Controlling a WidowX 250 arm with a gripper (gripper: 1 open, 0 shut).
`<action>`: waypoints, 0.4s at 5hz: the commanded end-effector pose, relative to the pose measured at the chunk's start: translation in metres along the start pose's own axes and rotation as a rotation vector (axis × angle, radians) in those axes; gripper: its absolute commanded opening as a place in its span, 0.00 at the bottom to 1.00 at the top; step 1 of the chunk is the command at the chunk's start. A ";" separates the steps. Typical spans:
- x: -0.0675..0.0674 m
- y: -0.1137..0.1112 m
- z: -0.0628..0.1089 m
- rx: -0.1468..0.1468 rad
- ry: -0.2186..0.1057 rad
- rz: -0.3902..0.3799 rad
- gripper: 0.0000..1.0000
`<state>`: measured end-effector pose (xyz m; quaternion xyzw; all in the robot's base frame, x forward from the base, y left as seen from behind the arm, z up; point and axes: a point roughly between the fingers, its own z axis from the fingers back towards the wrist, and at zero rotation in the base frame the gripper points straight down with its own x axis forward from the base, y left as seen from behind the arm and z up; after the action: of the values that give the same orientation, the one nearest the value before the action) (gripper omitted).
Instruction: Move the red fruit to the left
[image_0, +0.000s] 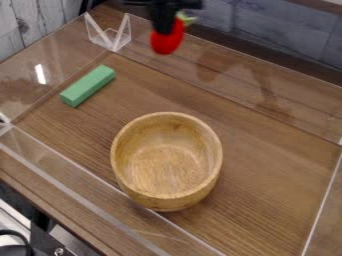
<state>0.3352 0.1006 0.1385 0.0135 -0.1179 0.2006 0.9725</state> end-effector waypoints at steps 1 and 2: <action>0.006 0.036 0.011 0.004 -0.078 -0.048 0.00; -0.006 0.063 0.006 -0.003 -0.079 -0.173 0.00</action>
<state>0.2991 0.1551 0.1142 0.0142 -0.1144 0.1216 0.9859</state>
